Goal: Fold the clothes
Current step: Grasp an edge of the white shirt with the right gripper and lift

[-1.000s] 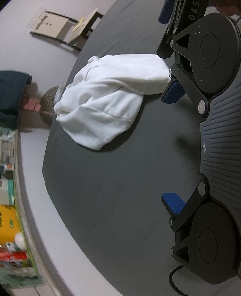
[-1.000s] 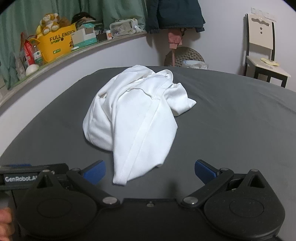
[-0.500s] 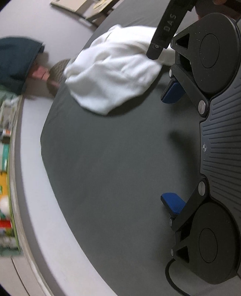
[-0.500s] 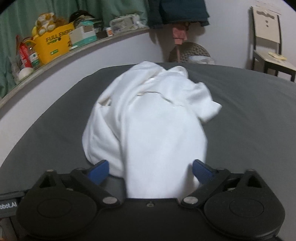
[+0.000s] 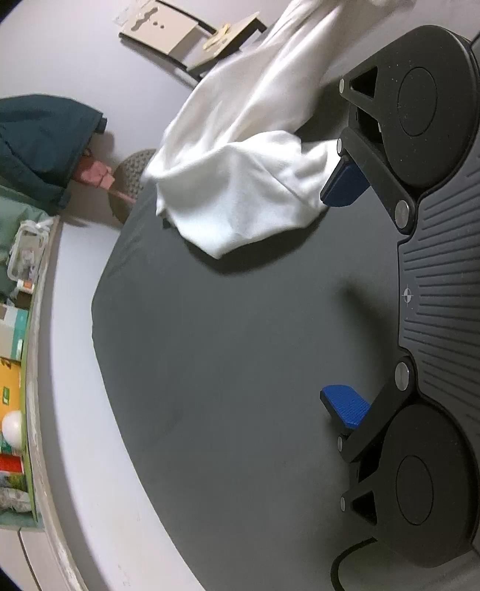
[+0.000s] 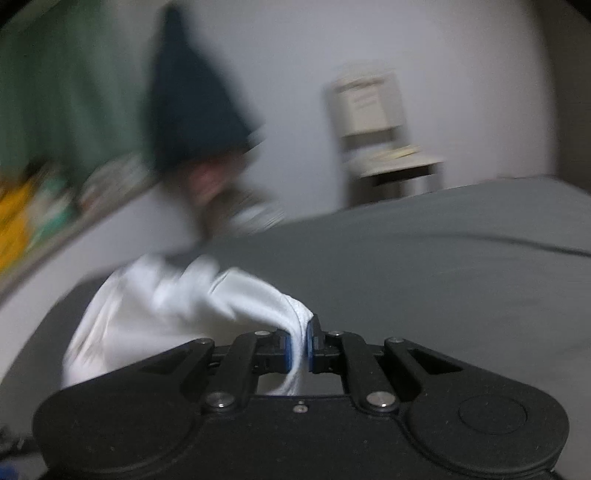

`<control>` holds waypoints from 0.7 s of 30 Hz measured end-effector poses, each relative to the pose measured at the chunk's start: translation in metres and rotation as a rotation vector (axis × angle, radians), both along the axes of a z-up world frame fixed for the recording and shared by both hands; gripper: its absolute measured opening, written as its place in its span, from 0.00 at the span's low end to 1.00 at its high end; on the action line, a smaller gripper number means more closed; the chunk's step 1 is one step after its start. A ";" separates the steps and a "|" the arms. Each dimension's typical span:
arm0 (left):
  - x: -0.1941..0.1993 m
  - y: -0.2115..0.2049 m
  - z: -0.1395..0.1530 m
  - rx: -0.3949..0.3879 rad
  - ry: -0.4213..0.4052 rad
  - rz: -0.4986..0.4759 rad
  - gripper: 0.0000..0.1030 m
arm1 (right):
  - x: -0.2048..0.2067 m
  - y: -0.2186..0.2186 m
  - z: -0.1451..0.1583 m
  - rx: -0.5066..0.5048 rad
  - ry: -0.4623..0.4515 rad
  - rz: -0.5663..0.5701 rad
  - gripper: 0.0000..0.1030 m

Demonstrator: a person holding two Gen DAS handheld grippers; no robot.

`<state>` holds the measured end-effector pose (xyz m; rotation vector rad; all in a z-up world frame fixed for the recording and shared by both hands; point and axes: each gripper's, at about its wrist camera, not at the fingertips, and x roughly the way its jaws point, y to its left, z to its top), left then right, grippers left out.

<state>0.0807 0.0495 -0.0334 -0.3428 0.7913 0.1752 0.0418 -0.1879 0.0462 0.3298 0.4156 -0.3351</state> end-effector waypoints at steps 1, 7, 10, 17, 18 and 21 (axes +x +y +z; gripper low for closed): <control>0.003 -0.003 -0.001 -0.010 0.004 -0.015 1.00 | -0.016 -0.018 0.004 -0.010 -0.025 -0.083 0.07; 0.018 -0.024 -0.004 -0.068 0.029 -0.105 1.00 | -0.055 -0.116 -0.008 -0.014 0.175 -0.430 0.14; 0.025 -0.034 -0.006 -0.096 0.042 -0.150 1.00 | -0.049 -0.115 -0.017 0.031 0.278 -0.286 0.33; 0.044 -0.051 -0.010 -0.141 0.073 -0.195 1.00 | -0.002 -0.029 -0.006 0.025 0.168 0.283 0.83; 0.043 -0.048 -0.010 -0.146 0.072 -0.181 1.00 | 0.013 -0.017 -0.008 0.043 0.179 0.345 0.80; 0.033 -0.037 -0.015 -0.188 0.051 -0.145 1.00 | 0.053 0.015 -0.013 0.013 0.193 0.379 0.68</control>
